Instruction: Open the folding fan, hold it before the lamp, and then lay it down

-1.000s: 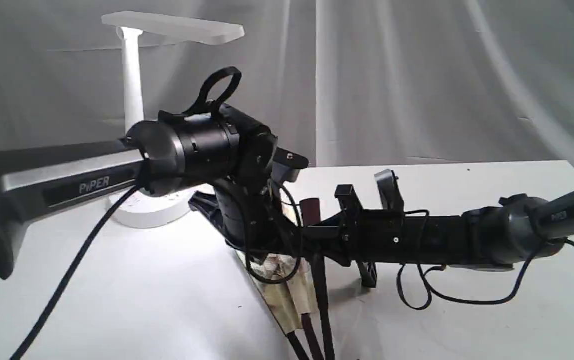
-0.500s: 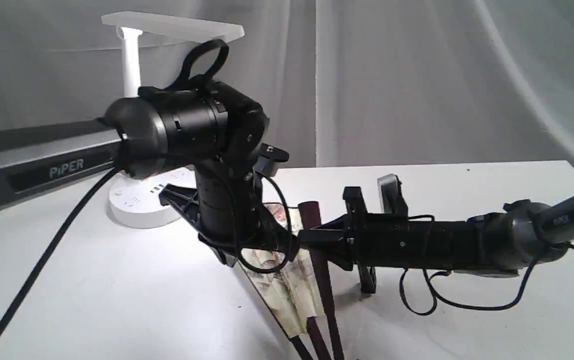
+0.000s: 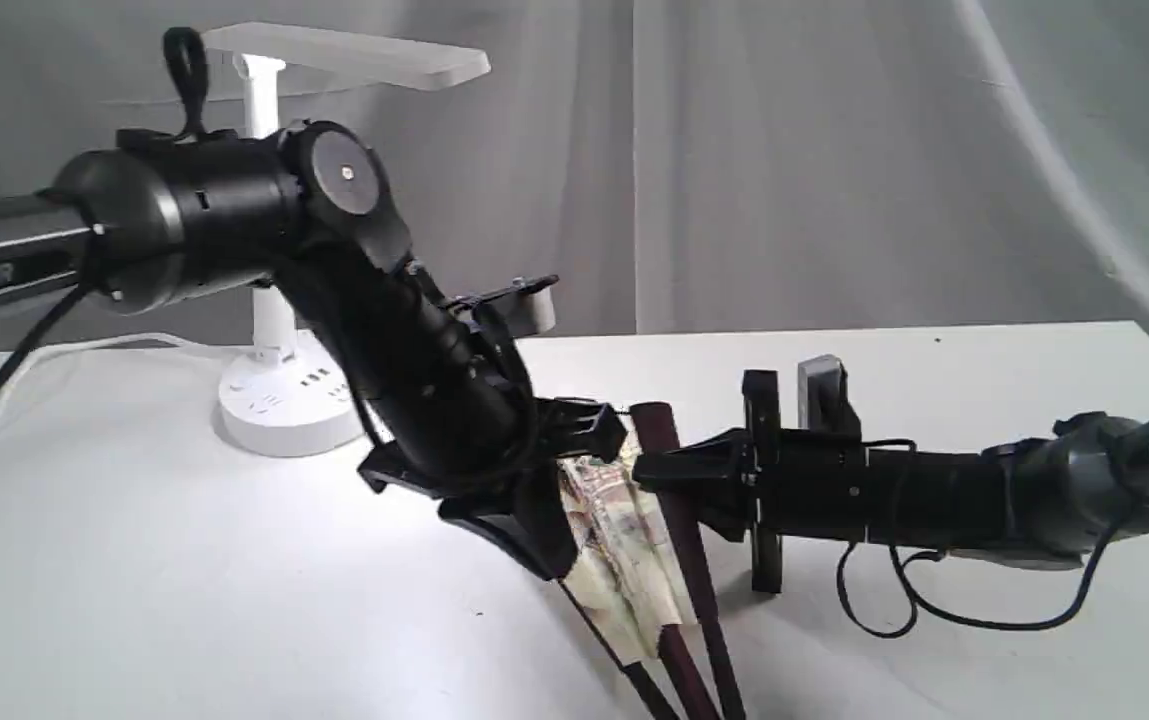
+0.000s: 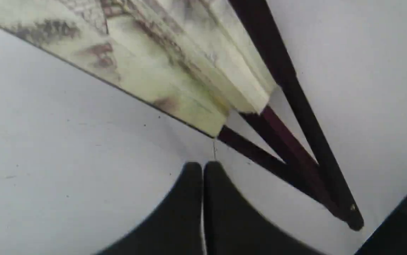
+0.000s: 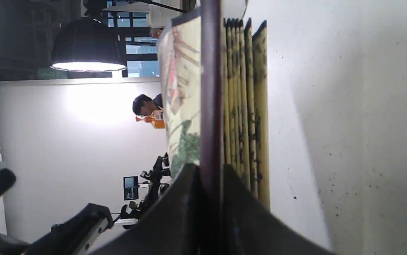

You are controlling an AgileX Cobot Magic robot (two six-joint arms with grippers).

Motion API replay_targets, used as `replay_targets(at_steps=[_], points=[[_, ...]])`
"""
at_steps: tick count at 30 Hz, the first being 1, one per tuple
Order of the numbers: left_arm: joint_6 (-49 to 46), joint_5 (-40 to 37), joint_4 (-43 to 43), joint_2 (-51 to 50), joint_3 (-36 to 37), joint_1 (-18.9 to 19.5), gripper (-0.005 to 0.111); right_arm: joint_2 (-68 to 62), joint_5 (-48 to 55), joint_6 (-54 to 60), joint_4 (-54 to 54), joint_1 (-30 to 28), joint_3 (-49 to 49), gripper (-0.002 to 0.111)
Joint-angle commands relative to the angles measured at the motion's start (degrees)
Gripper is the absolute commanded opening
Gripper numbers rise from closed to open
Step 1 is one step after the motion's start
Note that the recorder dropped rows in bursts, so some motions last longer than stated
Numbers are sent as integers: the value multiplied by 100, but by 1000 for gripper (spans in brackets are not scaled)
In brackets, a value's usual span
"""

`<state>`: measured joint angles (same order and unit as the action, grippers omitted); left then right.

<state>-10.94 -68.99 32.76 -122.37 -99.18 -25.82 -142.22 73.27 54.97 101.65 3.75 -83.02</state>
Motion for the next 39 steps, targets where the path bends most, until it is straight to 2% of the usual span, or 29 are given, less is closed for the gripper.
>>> replay_targets(at_steps=[1, 4, 8, 13, 16, 19, 22, 30, 35, 38, 39], points=[[-421, 516, 280, 418, 784, 139, 0, -98, -330, 91, -170, -122, 88, 0], [-739, 1192, 662, 736, 1517, 332, 0, -98, -330, 249, -170, -151, 88, 0], [-2008, 1502, 2079, 962, 2394, 713, 0, -43, -330, 281, -170, -163, 88, 0], [-4244, 1441, 5089, 924, 3693, 1434, 0, 181, -330, 114, -170, -163, 88, 0], [-5512, 955, 6565, 837, 4337, 1876, 0, 327, -330, 4, -170, -163, 88, 0], [-5968, 399, 6718, 703, 4674, 2171, 0, 491, -330, -49, -170, -163, 88, 0], [-6264, 301, 6718, 538, 4751, 2377, 0, 659, -330, -103, -170, -163, 88, 0], [-6404, 311, 6718, 122, 4628, 2394, 0, 988, -330, -144, -170, -148, 88, 0], [-6003, 145, 6718, 80, 4352, 2394, 1, 1062, -330, -144, -170, -148, 88, 0], [-6673, 37, 6626, 80, 4068, 2394, 1, 1072, -330, -132, -170, -148, 88, 0], [-6813, 130, 6306, 93, 3939, 2394, 1, 1072, -330, -132, -170, -148, 88, 0]])
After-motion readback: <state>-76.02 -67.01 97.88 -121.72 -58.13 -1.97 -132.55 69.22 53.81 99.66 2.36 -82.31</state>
